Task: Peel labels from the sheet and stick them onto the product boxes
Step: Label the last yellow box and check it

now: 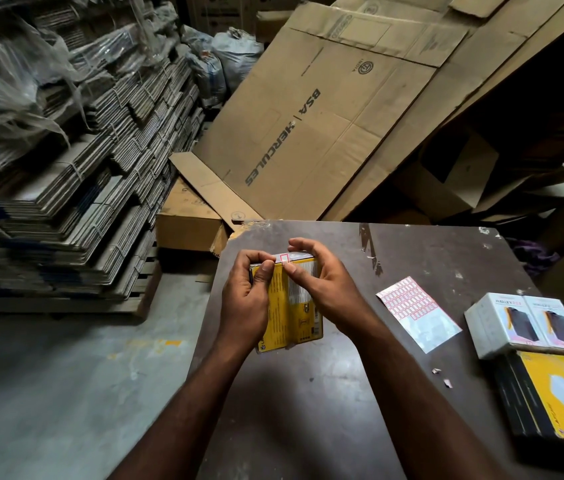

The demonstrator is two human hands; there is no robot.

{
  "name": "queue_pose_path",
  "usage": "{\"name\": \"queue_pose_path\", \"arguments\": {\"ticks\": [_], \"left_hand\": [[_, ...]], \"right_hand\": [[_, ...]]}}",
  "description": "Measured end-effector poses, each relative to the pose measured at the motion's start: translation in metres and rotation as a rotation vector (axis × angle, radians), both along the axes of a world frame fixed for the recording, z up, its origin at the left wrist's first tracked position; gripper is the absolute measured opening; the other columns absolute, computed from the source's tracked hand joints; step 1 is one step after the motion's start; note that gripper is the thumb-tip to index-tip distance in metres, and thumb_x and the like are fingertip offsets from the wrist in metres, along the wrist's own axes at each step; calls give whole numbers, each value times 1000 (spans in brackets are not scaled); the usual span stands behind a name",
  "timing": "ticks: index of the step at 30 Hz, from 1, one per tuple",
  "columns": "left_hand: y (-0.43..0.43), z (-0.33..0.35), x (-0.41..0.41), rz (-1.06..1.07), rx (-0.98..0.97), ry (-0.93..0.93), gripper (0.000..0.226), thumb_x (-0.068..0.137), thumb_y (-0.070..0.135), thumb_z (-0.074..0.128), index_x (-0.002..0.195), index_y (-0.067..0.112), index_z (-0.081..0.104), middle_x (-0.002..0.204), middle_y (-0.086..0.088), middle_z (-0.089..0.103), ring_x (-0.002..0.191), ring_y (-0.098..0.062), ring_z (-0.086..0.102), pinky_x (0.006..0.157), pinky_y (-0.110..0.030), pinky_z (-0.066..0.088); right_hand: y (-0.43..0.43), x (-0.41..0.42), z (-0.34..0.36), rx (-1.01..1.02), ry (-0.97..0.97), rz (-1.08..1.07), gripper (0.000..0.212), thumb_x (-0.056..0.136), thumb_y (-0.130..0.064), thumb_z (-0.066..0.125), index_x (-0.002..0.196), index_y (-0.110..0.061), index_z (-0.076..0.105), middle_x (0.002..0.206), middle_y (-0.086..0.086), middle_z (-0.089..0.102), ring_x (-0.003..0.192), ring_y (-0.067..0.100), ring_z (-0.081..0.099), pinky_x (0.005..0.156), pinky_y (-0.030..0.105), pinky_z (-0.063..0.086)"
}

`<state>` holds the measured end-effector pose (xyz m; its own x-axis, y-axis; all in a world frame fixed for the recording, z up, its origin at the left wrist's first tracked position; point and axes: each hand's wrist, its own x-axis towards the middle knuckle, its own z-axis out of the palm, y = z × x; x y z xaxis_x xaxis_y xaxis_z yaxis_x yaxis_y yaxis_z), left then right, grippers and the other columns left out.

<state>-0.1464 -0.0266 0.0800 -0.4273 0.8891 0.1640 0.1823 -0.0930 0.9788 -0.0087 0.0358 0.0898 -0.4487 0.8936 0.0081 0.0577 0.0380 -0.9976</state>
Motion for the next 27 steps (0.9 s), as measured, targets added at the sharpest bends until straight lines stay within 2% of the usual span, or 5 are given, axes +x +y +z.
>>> {"name": "queue_pose_path", "arguments": {"ticks": [8,13,18,20,27], "left_hand": [[1,-2,2,7,13,13,9,101,28,50,102,22,57,93,6,64,88,-10,65,72,-29,56],[-1,1,2,-35,11,-27,10,98,31,50,102,25,56,98,4,66,91,-13,68,70,-27,59],[-1,2,3,-45,10,0,8,101,26,50,102,23,57,91,9,65,82,-6,66,65,-24,55],[-1,3,4,-47,16,8,9,101,26,49,103,22,57,90,9,64,81,-5,65,65,-22,54],[-2,12,4,-52,58,67,13,101,27,51,104,17,59,86,14,62,77,-3,59,66,-22,51]], "right_hand": [[-3,-2,4,21,-19,-74,45,90,-31,69,132,-27,54,130,-5,58,115,11,61,87,24,57],[-3,6,0,0,24,12,43,94,-22,67,133,-27,53,134,-4,56,121,17,59,95,37,57],[-4,10,7,449,-122,-107,45,88,-17,73,129,-31,59,142,-8,49,133,7,44,103,24,44],[-2,11,8,576,-146,-109,32,88,-15,72,118,-26,68,143,-5,51,136,9,43,107,30,43],[-3,15,6,601,-139,-88,22,90,-24,67,112,-22,73,136,-6,58,131,11,50,102,47,49]]}}
